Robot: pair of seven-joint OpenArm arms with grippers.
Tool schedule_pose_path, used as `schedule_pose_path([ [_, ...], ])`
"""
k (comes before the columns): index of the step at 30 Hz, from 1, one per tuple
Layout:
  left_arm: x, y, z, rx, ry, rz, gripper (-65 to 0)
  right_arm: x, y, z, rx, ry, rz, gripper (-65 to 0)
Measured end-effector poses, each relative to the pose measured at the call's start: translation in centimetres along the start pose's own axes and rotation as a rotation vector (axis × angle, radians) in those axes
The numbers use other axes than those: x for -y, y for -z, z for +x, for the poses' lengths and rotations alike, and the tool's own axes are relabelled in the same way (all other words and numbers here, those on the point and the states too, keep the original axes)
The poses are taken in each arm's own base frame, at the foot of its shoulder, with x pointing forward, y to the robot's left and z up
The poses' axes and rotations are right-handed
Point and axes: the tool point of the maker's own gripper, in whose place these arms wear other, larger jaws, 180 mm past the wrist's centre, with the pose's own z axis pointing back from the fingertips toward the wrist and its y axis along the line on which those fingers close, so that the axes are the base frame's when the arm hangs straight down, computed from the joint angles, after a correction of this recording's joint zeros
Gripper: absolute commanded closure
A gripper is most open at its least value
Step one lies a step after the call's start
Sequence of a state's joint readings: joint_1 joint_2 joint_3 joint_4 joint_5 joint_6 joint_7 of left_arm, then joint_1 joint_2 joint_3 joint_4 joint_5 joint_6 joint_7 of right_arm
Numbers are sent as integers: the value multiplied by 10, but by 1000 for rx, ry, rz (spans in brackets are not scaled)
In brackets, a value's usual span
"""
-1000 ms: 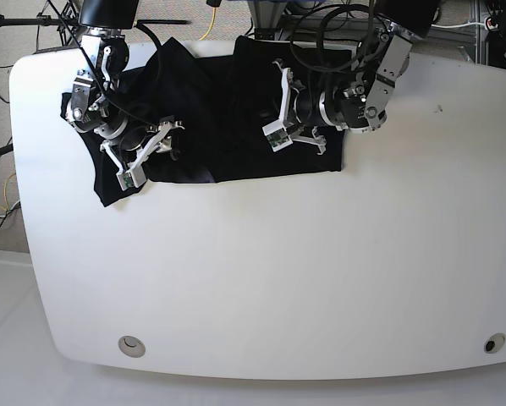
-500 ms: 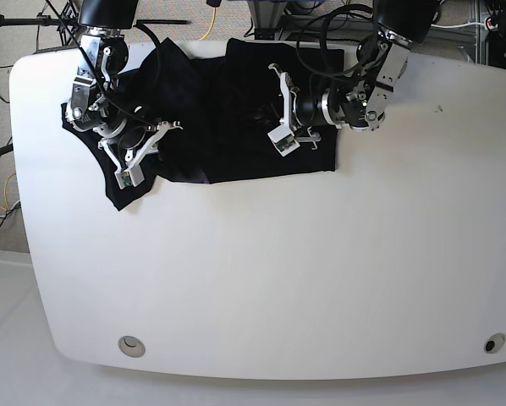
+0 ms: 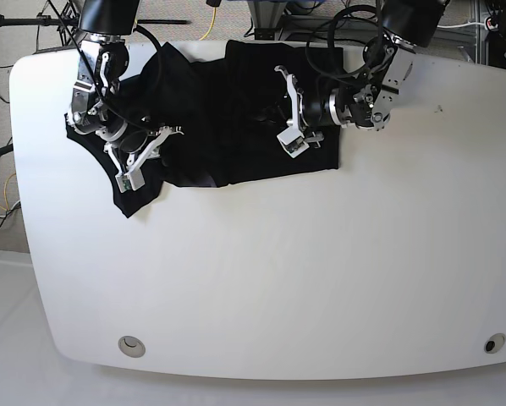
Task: Fold the T-shirt properly
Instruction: 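Drag the shirt end back with the left gripper, away from the right gripper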
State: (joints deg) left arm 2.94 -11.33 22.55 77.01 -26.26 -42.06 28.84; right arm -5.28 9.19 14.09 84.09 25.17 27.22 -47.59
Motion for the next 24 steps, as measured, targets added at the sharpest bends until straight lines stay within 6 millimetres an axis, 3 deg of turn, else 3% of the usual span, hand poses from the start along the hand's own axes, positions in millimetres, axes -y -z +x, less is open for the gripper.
schedule_pose_path([
  [24, -87, -63, 16, -33, 61, 222, 0, 6, 16, 23, 82, 129, -41, -29],
])
